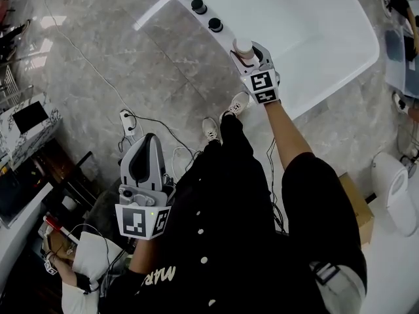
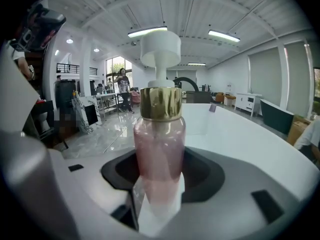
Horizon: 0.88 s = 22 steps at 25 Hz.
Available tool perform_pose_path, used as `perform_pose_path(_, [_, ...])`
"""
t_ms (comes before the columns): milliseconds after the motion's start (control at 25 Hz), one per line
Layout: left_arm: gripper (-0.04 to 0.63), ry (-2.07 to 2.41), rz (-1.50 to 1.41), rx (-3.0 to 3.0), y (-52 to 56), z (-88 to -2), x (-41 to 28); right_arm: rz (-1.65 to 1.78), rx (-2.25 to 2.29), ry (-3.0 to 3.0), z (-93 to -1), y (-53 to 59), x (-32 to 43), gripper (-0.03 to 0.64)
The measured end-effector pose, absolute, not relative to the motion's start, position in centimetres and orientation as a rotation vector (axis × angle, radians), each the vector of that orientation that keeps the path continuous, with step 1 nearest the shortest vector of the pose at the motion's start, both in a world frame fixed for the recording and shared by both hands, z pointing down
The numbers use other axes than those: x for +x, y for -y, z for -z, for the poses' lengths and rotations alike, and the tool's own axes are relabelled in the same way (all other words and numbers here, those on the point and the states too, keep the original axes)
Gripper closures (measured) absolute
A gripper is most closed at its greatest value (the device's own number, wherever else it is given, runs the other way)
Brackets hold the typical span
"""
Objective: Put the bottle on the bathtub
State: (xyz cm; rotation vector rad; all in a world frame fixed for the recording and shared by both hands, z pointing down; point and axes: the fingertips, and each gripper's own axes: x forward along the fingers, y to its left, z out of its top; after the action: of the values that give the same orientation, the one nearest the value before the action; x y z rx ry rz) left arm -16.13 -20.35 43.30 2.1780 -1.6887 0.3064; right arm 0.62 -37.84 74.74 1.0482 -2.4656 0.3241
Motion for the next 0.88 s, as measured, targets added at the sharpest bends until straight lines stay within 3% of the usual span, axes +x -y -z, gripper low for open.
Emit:
perform_pose_path(560, [0.586, 1.667, -0.284, 2.208, 20.2, -42.9, -15.2, -0.357, 1.064, 2.406, -75.4, 36.3, 0.8, 0.381])
perform_pose_path(880, [0.586, 1.666, -0.269, 2.226, 20.1, -42.2, -15.4, -0.406, 1.054, 2.385, -75.0, 36.3, 0.6, 0.302])
